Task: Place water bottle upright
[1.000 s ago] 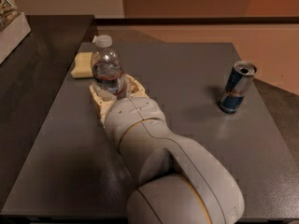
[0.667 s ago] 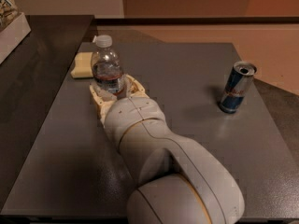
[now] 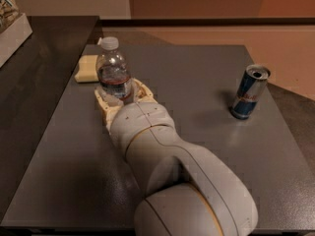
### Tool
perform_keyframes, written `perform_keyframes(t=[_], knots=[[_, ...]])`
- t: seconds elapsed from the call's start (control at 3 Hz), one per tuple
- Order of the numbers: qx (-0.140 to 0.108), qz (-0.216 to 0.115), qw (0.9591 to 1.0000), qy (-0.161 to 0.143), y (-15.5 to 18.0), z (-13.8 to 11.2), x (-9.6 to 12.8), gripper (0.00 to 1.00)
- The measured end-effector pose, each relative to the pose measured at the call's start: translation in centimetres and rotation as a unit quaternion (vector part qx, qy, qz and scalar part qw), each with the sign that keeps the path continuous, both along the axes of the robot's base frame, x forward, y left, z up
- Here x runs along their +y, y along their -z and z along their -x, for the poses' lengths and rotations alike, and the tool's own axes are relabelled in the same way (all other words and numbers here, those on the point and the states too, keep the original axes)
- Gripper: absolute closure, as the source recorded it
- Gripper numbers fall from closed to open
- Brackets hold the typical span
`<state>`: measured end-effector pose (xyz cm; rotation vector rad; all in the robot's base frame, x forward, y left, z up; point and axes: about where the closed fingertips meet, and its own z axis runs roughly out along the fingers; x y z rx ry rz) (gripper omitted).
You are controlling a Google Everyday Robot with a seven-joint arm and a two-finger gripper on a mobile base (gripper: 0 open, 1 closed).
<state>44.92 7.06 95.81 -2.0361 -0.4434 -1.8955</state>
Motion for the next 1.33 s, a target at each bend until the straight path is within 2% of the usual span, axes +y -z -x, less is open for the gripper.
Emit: perform_keyframes(t=[1.33], knots=[[0.0,0.0,1.0,0.0,0.0,0.0,0.0,1.0]])
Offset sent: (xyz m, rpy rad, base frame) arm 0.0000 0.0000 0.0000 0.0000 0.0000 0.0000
